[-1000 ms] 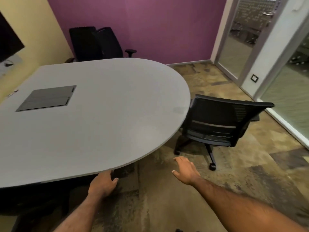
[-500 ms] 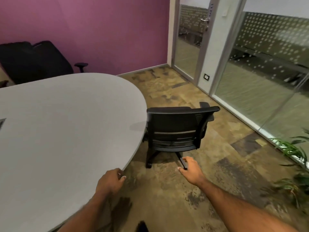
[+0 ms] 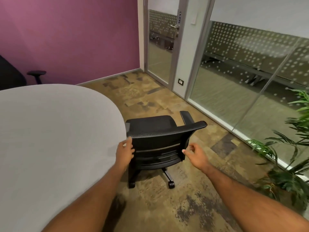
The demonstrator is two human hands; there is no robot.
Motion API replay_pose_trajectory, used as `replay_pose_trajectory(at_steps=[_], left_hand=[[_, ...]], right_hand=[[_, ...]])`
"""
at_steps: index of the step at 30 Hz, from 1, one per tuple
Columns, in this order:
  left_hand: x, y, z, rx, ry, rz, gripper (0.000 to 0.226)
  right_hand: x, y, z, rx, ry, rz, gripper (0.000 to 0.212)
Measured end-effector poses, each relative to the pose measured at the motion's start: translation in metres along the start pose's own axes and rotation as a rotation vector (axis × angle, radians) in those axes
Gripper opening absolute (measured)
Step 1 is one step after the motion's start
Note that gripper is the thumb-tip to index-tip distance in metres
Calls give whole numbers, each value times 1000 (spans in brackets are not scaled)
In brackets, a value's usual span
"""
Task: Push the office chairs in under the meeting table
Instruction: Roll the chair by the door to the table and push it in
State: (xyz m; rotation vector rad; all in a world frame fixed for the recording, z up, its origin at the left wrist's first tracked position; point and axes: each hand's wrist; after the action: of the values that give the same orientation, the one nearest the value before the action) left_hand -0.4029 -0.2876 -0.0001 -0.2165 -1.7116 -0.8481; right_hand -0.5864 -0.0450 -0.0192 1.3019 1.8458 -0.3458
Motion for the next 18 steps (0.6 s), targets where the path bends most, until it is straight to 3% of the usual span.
replay_pose_trajectory(at_steps=[3, 7, 9, 12, 18], left_hand=[[19, -33, 5, 25, 288, -114, 53], [31, -69, 6, 77, 327, -194, 43], [34, -85, 8, 94, 236, -198, 39], [32, -105, 13, 173, -94, -147, 51], [23, -127, 25, 161, -527, -8, 59]], right_hand=[[-12, -22, -6, 90, -183, 95, 49], [-22, -42, -13, 74, -455, 219, 27], [-30, -54, -18, 34, -585, 280, 40], [-37, -72, -26, -10, -761, 343, 59], [-32, -107, -39, -89, -903, 443, 67]])
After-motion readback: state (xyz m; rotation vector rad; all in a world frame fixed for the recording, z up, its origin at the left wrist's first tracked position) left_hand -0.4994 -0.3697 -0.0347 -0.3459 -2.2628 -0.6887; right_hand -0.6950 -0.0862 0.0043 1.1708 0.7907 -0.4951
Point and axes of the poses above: each hand's wrist, its own y-axis away from the middle knuckle, its own z-axis out of the palm, x = y × z, and after that the axes turned 3 degrees about -z, right-handed
